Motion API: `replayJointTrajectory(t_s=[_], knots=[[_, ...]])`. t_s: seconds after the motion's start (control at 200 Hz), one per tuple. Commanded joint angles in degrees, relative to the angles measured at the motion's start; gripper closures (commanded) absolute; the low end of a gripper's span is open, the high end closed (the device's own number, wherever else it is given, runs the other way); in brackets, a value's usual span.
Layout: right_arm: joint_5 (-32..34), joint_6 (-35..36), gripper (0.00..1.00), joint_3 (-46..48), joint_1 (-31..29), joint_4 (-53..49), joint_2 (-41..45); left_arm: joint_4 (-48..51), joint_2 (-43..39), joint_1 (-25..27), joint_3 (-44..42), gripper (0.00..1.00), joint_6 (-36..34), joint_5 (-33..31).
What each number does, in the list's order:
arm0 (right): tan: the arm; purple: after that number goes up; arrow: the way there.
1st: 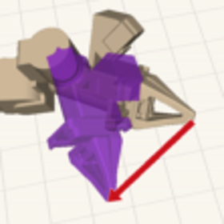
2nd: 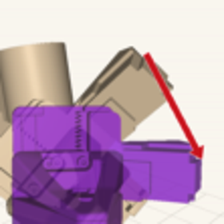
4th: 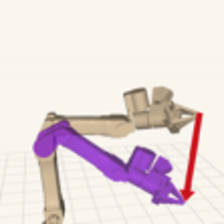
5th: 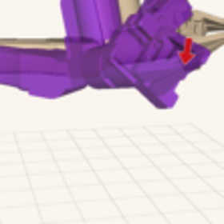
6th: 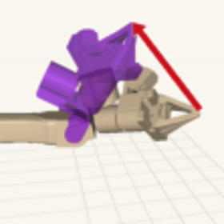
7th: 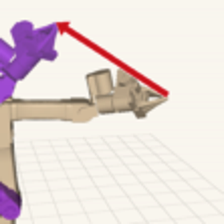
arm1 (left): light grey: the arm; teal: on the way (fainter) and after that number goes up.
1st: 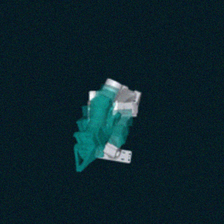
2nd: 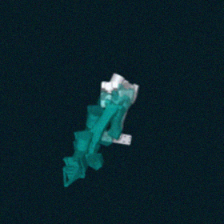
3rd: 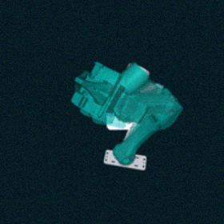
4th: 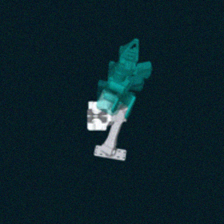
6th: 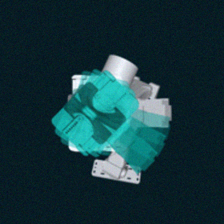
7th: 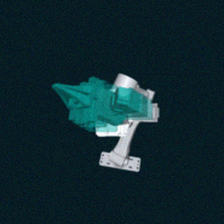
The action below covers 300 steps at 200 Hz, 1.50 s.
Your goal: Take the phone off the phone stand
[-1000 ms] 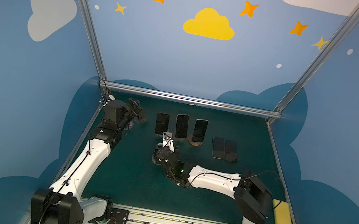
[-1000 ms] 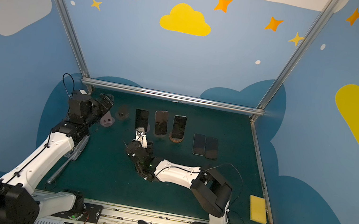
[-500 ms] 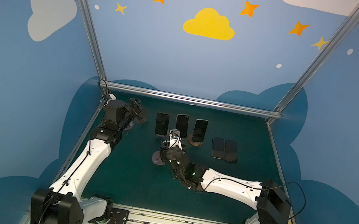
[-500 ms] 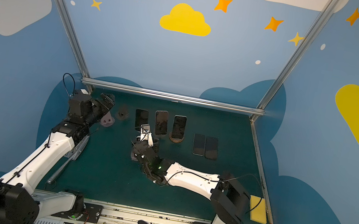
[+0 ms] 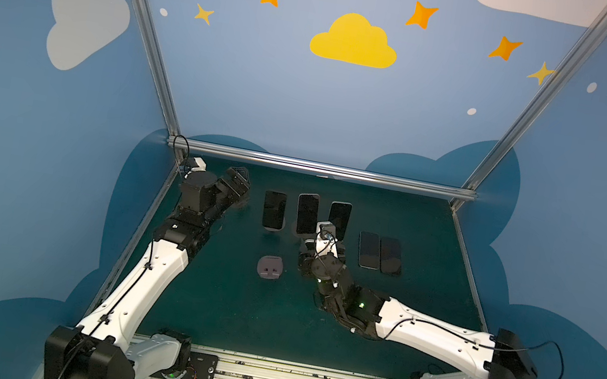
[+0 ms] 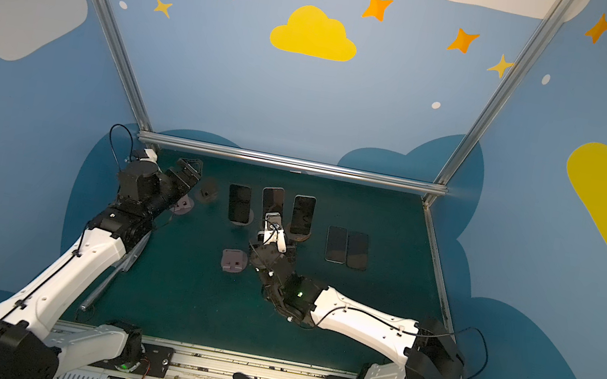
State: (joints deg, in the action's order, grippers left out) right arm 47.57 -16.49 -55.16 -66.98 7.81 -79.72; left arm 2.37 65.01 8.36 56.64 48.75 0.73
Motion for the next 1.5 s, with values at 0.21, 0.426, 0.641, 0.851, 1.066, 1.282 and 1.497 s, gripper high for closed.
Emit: replayJointTrajectory(t_s=[0.21, 0.426, 0.641, 0.851, 1.066, 1.282, 1.497], knots=[[1.33, 2.95, 0.37, 7.01, 9.41, -5.22, 11.47, -0.53, 0.15, 4.77, 0.56, 0.01, -1.92, -0.03], [-4.53, 10.14, 0.37, 11.81, 21.62, -3.89, 19.06, -0.63, 1.16, 7.92, 1.37, 0.01, -1.72, 2.75], [-8.66, 12.83, 0.37, 14.26, 33.75, -3.20, 22.05, -0.53, 1.76, 10.61, 1.79, 0.01, -2.03, 3.73], [-14.20, 14.10, 0.37, 12.88, 45.35, -3.59, 19.78, -0.49, 3.09, 12.38, 2.07, 0.01, -2.51, 4.19], [-20.09, 16.48, 0.37, 11.44, 53.56, -0.86, 13.32, 0.17, 3.98, 12.77, 2.07, 0.01, -2.81, 3.15], [-24.46, 18.57, 0.37, 10.96, 58.32, 2.59, 7.54, 0.27, 4.83, 12.83, 2.10, 0.01, -2.48, 3.37], [-28.92, 23.02, 0.37, 4.24, 61.35, -0.99, -0.87, 0.51, 5.61, 12.86, 2.33, 0.01, -2.95, 3.53]])
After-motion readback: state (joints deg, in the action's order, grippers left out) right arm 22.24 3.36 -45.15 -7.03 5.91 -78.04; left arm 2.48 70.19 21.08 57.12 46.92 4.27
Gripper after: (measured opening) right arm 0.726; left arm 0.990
